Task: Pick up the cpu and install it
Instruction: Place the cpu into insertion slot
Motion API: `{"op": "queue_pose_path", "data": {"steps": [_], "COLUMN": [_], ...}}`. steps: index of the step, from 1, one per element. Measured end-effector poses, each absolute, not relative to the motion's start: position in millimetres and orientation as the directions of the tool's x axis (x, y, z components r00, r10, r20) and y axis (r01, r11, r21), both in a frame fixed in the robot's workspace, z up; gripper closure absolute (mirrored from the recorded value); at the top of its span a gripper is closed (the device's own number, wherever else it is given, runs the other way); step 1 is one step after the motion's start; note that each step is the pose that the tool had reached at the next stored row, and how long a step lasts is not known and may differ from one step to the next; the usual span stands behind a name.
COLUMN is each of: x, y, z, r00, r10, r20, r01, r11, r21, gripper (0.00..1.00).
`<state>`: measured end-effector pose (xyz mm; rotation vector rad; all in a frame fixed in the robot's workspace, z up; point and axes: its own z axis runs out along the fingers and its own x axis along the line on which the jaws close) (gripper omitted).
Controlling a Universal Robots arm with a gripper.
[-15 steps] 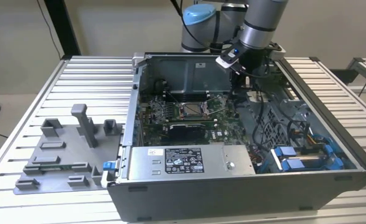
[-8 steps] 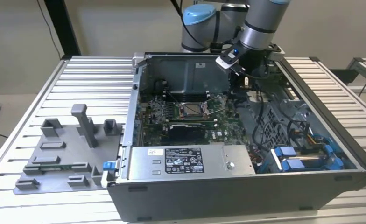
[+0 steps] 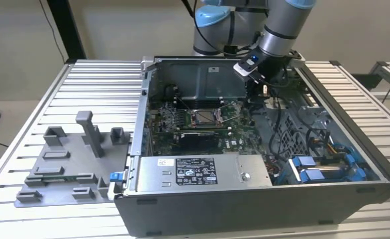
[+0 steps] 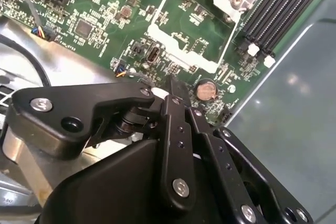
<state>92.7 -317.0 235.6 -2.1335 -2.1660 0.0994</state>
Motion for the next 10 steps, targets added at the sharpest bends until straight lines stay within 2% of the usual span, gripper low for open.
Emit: {"op": "queue_pose_path", "data": {"steps": [10], "x": [94.7], "y": [-317.2], "z": [226.6], "r00": [-0.013], "r10": [0.999], "r20": [0.031], "r01": [0.989], "r11": [0.018], "r21": [-0.147], "gripper": [1.0]}}
